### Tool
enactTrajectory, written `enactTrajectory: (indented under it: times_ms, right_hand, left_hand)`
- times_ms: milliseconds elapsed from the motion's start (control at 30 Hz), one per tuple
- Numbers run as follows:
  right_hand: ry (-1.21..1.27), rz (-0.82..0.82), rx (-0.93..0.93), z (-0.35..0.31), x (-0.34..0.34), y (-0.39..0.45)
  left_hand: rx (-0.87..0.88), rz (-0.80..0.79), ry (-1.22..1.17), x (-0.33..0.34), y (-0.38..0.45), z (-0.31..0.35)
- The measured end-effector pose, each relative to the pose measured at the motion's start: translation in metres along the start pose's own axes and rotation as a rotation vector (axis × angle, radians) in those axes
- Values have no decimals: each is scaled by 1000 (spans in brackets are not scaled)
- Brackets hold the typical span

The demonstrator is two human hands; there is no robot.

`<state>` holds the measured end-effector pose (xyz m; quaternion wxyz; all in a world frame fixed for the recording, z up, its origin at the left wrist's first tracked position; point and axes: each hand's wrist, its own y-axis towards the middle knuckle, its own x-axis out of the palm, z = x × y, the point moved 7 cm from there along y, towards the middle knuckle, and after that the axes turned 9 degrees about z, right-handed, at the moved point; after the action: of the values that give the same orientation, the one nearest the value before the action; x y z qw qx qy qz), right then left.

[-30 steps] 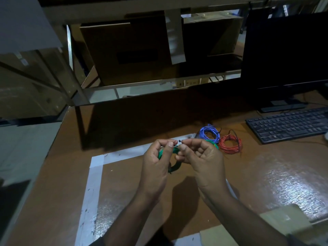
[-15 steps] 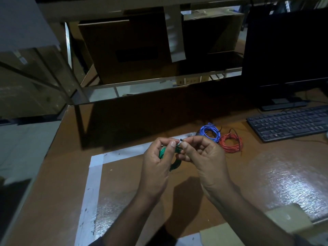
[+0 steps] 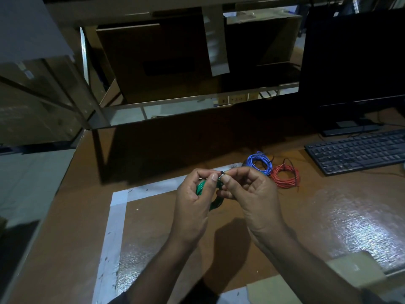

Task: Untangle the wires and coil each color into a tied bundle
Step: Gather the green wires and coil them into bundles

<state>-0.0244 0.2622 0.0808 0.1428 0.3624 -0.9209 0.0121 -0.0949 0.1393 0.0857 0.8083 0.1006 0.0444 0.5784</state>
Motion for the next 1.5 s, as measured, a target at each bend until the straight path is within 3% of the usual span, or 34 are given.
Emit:
enactTrajectory:
  times_ms: [600, 1100, 1367, 1500]
  right_hand:
    - [4, -8, 19, 5, 0, -1]
    - [-253, -25, -148, -11, 2, -2]
    - [-118, -8, -116, -12, 2, -2]
    - [-180, -50, -150, -14, 4, -1]
  left_hand:
    - [-1, 2, -21, 1, -3, 4]
    - [-53, 12, -42, 2, -3, -3]
    - [-49, 30, 10, -3, 0, -5]
    - [-59, 4, 20, -1, -2, -4]
